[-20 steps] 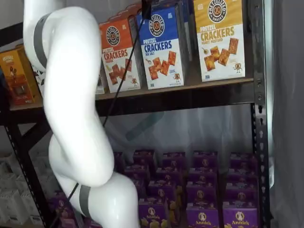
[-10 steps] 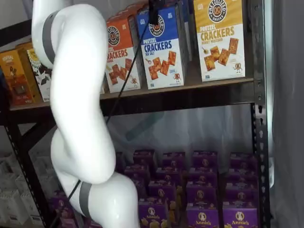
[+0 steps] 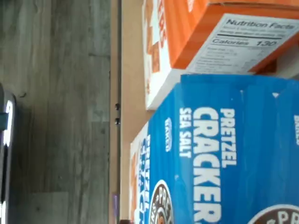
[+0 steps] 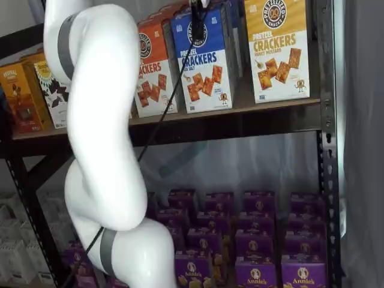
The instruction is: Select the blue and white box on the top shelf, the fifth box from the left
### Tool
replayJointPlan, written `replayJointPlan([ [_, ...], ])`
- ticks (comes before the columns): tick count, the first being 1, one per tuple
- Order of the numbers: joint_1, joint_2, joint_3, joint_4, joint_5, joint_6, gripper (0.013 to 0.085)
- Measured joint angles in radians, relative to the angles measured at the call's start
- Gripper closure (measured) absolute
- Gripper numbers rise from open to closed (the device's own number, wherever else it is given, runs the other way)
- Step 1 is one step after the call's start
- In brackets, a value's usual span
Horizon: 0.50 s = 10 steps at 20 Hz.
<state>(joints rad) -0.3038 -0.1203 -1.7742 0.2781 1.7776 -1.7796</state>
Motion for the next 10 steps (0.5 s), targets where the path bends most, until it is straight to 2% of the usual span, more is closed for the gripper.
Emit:
replayJointPlan([
  [9,-0.005,-0.009,0.006,0.002,0.015,-0.003,0.013],
  [10,-0.006,-0.009,0.006,0.005,0.017,-0.003,0.017],
])
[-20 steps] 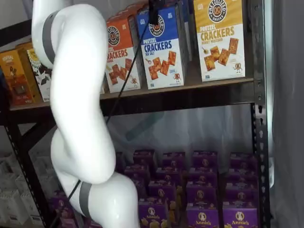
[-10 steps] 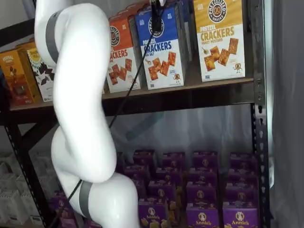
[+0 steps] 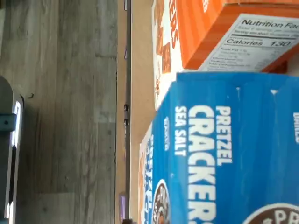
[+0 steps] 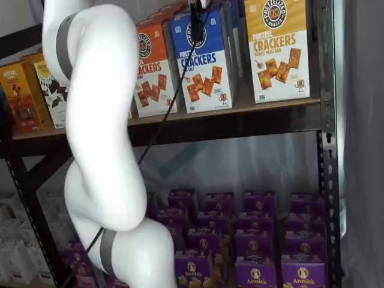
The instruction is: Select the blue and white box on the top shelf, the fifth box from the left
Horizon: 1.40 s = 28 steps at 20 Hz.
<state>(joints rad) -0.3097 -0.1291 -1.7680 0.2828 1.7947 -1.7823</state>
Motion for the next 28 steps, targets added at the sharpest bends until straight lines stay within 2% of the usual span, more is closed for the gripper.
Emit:
replayJointPlan([
  [1,0.0,0.0,0.0,0.001,0.001,0.001,0.021],
  [2,0.0,-0.001,0.001,0.002,0.0,0.001,0.021],
  [5,0.001,-0.003,0.006,0.003,-0.002,0.002,0.029],
  [11,0.005,-0.011,0.022,0.009,-0.016,0.005,0.029],
  [13,0.006,-0.013,0.026,0.01,-0.019,0.006,0.037],
  [28,0.002,-0.03,0.024,0.025,0.018,0.014,0.037],
])
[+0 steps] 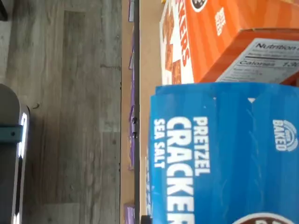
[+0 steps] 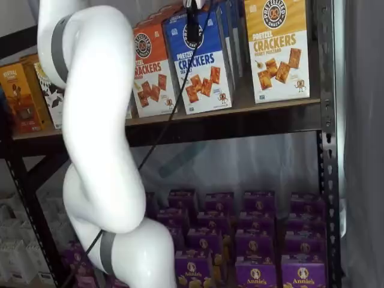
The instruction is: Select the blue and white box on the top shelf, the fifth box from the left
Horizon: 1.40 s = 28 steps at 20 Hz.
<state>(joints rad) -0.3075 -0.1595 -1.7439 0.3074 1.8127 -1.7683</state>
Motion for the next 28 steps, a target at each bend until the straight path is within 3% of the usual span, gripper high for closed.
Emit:
replayJointPlan([
  [13,-0.036,-0.037,-0.015,0.038,0.084,-0.003,0.041],
  [21,-0.053,-0.113,-0.003,0.003,0.183,-0.017,0.041],
  [28,-0.11,-0.193,0.055,-0.003,0.263,-0.068,0.041],
])
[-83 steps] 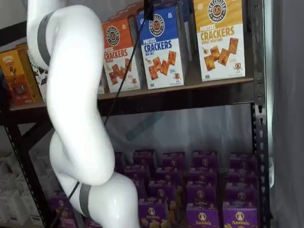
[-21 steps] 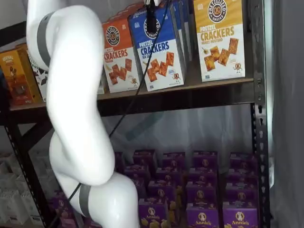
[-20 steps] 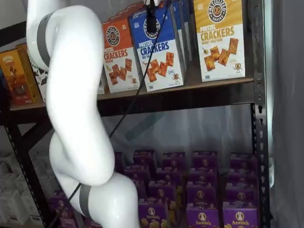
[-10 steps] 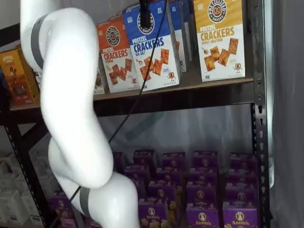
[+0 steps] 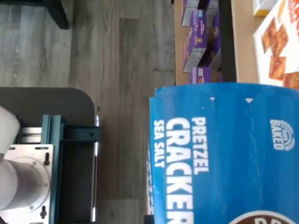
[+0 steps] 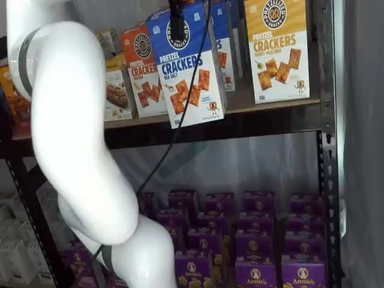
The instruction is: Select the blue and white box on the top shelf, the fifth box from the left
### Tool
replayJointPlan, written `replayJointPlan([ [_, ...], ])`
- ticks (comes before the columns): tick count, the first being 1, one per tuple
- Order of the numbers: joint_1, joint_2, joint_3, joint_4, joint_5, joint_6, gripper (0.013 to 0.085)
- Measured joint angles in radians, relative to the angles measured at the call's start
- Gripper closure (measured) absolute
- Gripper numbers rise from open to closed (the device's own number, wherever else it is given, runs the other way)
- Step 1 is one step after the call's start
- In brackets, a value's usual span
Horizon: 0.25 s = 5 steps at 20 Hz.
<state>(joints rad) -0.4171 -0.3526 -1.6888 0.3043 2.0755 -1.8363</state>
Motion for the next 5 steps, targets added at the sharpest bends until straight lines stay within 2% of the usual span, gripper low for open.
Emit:
replayJointPlan([
  [5,-0.041,-0.044,0.042,0.002,0.026,-0.038,0.041],
])
